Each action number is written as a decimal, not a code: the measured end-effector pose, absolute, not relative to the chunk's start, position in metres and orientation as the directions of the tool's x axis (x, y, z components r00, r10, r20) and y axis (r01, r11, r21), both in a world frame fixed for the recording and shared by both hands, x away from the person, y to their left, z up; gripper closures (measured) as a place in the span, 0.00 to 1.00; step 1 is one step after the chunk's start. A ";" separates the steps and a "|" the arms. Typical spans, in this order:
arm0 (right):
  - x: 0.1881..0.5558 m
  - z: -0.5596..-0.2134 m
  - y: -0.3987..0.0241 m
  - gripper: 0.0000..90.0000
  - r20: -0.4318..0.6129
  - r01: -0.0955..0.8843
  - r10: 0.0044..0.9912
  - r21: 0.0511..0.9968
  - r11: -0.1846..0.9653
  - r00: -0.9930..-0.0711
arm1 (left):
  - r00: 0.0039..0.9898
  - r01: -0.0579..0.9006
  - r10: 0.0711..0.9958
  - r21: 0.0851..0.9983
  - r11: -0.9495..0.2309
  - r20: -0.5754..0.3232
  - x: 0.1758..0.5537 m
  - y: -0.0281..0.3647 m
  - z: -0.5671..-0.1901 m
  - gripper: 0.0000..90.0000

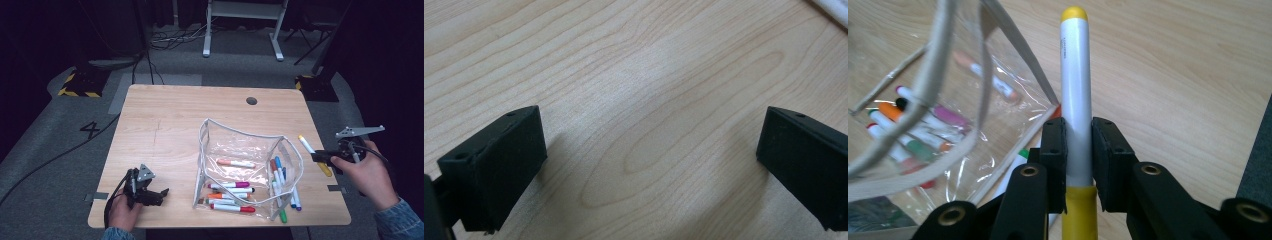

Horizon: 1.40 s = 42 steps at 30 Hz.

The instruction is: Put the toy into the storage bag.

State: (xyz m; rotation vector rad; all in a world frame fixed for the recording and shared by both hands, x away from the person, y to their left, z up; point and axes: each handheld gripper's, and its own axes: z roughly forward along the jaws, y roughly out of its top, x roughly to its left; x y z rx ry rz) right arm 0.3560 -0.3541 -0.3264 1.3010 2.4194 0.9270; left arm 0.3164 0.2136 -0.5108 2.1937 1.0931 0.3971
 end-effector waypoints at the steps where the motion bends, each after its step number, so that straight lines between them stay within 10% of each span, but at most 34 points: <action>1: 0.355 -0.322 -0.352 0.85 0.083 0.658 0.812 0.635 0.404 -0.578 | 0.608 0.598 0.794 0.666 -0.445 -0.015 0.316 0.214 -0.511 0.00; 17: 0.338 -0.270 -0.305 0.85 0.027 0.524 0.694 0.678 0.516 -0.719 | 0.607 0.599 0.794 0.666 -0.444 -0.016 0.316 0.214 -0.511 0.00; 42: 0.327 -0.281 -0.200 0.85 0.053 0.349 0.404 0.615 0.707 -0.913 | 0.608 0.599 0.794 0.666 -0.446 -0.016 0.317 0.214 -0.511 0.00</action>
